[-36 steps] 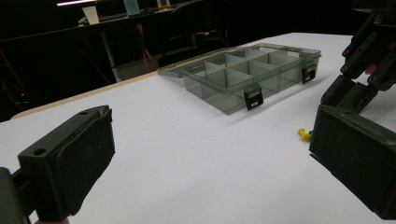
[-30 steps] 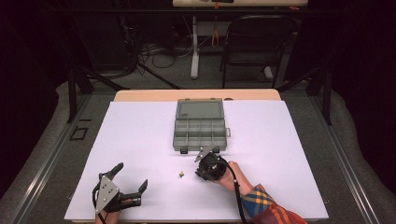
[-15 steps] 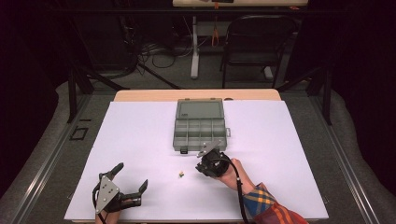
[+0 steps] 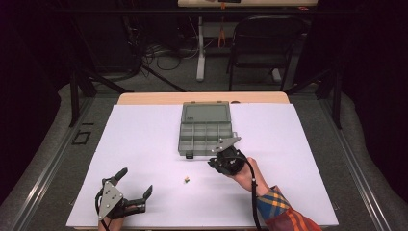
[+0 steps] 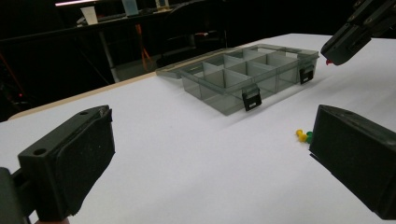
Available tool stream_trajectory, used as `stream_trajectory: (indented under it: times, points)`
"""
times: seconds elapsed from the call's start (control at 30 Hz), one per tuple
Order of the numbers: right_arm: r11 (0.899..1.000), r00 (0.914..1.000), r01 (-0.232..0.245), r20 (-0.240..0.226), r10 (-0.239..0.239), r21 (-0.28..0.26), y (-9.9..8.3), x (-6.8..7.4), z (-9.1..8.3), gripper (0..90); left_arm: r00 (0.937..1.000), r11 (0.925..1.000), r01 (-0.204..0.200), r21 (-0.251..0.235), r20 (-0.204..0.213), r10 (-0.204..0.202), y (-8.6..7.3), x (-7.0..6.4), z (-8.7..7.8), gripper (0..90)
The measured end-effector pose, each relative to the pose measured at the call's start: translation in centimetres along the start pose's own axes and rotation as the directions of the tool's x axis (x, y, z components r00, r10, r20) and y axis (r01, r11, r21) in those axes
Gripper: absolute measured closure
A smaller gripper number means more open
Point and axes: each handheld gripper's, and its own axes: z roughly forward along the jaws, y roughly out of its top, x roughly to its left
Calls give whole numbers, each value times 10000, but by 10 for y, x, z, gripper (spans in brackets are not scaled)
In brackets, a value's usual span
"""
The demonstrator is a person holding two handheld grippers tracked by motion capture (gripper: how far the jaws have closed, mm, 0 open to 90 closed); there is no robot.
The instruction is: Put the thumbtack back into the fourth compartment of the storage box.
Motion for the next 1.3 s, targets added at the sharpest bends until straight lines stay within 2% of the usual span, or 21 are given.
stream_trajectory:
  times: [0.53, 0.73, 1.3]
  points:
    - [9989, 9966, -204, 790, 236, -412, 8, -16, -17, 838, 10000, 10000, -9, -7, 11, 9, 0, 0, 0, 0]
    - [9980, 9923, -218, 1208, 288, -589, 17, -30, -26, 838, 10000, 10000, -38, 7, 32, 38, 0, 0, 1, 0]
    - [9976, 9819, -469, 1811, 554, -513, 38, -65, -23, 838, 10000, 10000, -25, 23, 68, 25, 0, 0, 1, 0]
